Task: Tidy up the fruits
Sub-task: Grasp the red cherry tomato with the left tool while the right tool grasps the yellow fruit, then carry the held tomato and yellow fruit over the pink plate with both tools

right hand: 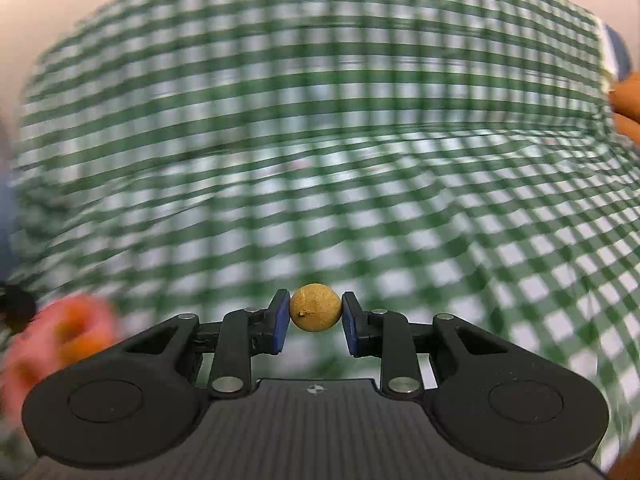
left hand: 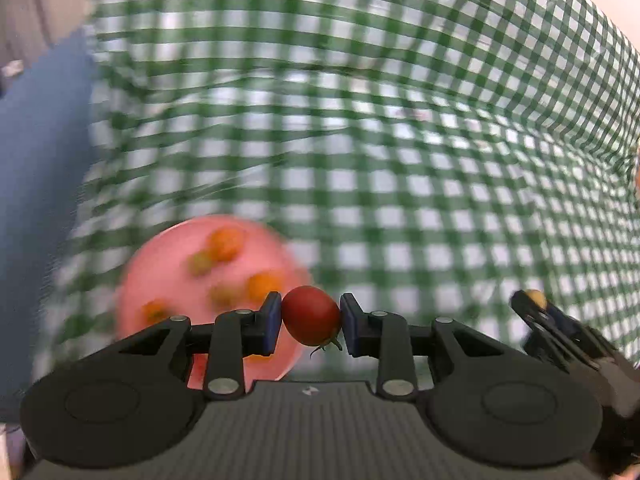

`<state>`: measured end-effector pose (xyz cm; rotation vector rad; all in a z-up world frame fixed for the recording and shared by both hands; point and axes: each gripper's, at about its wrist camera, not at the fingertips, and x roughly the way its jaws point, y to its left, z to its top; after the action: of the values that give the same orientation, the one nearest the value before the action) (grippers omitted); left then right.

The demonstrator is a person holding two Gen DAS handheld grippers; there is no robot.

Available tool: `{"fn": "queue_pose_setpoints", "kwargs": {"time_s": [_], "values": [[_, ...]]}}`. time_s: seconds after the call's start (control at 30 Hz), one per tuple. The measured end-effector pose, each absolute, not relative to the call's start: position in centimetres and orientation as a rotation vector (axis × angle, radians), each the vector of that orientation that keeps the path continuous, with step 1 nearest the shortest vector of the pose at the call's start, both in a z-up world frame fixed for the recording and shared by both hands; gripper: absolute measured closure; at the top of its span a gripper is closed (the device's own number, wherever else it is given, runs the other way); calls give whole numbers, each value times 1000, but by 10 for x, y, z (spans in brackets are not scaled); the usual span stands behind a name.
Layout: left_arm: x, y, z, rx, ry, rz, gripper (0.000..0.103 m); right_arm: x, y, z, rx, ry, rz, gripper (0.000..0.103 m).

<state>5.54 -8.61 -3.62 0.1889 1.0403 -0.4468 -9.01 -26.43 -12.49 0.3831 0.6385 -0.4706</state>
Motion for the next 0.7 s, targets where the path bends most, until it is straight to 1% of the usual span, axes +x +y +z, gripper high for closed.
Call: {"fn": "queue_pose_setpoints", "kwargs": {"time_s": [0.2,0.33,0.5,0.7], "values": [[-13,12,-14,191,1041,-409,68,-143,-170,-80,364,690,-260,74],[-50,60,-4,136,1024,-388,68,-164,-117,-50,289,668,-160,74],[-80,101,4,74,983,-373,68,-184,-78,-21,189,608,-126,74],[-98,119,14,23,933,-385,68,-199,-63,-3,145,582,-135,74]]}}
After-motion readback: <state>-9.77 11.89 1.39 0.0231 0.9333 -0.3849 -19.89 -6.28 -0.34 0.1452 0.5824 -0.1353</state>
